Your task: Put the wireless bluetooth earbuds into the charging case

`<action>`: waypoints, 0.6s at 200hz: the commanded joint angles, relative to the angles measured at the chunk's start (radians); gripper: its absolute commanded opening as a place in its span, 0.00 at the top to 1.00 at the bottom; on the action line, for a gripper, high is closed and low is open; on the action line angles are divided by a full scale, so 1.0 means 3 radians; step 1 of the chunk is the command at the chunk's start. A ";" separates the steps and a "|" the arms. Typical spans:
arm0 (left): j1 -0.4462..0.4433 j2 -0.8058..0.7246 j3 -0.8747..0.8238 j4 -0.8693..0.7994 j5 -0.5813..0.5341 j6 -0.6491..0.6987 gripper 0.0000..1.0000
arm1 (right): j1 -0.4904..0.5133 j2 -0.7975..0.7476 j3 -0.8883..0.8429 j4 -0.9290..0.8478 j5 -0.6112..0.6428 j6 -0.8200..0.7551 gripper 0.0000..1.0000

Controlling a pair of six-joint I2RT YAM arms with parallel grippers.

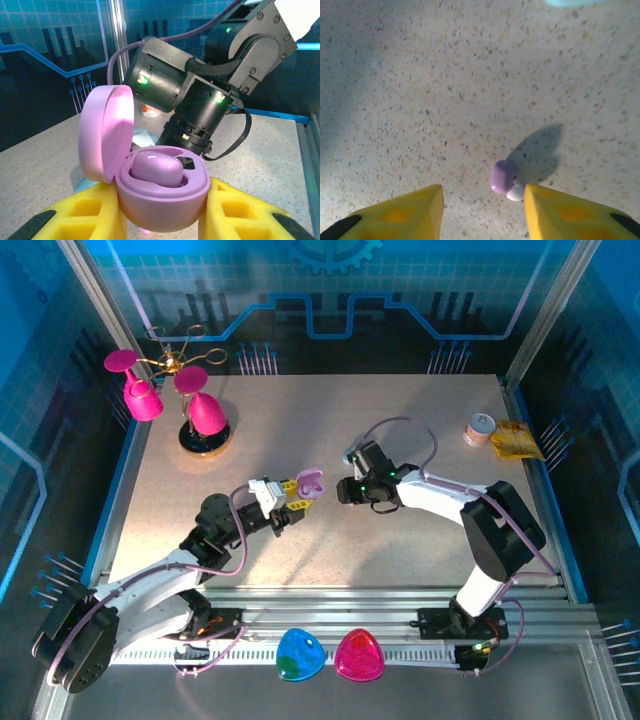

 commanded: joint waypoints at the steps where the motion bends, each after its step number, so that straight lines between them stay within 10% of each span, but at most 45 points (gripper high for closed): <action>1: 0.0020 -0.0118 -0.0034 0.0022 0.0045 0.0080 0.68 | 0.0087 0.0156 0.0269 -0.0431 0.0388 -0.0108 0.62; 120: 0.0022 -0.0331 -0.0129 -0.0128 -0.0021 0.0126 0.68 | 0.0284 0.0804 0.0917 -0.0997 0.0602 -0.0174 0.72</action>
